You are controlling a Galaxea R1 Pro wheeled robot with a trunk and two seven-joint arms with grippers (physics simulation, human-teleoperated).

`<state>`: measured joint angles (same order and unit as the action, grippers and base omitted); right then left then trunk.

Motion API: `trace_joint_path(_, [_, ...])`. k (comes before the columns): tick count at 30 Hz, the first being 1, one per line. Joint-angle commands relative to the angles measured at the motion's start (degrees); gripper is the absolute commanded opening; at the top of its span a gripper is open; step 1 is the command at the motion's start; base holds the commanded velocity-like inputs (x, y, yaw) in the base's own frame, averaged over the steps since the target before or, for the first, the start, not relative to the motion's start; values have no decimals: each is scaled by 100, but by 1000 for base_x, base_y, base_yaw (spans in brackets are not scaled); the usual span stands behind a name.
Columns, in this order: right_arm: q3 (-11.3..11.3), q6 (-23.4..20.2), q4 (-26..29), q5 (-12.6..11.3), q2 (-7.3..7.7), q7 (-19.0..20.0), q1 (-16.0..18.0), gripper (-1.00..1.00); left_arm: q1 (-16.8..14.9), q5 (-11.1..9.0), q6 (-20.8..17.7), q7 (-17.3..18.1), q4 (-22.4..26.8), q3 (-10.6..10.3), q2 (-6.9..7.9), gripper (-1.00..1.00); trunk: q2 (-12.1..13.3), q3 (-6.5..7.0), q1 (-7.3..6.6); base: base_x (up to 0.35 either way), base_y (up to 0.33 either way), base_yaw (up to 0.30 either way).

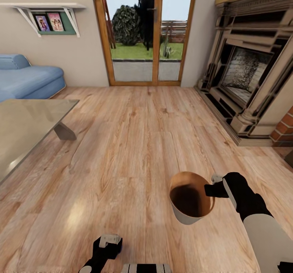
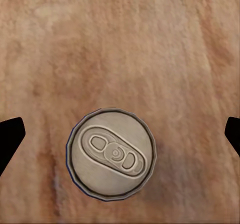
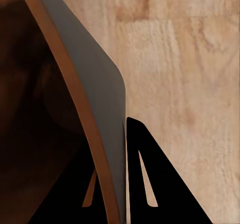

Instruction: Put the three can of soda from the living room inside the tash can in the kitchen.

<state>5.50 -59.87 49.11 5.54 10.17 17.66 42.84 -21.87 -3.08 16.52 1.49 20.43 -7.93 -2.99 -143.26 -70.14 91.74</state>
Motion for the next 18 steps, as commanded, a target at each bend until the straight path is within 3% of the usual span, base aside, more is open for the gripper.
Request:
trace_joint_path(1, [4,-13,2,-134,-2,27,4,-100,0,0,0,0,-1,-1,0,100,-2,-26,1,0,0,0])
trace_joint_path(5, [4,-13,2,-133,-5,27,5,-100,-1,0,0,0,-2,-16,0,100,-8,-129,12,0,0,0])
trace_joint_path(13, [4,-13,2,-132,-14,27,3,-100,2,-1,0,0,5,-32,8,100,-8,-157,12,0,0,0])
trace_joint_path(18, [4,-13,2,-132,-15,27,3,-100,0,0,0,0,10,-33,9,100,-14,-280,25,0,0,0])
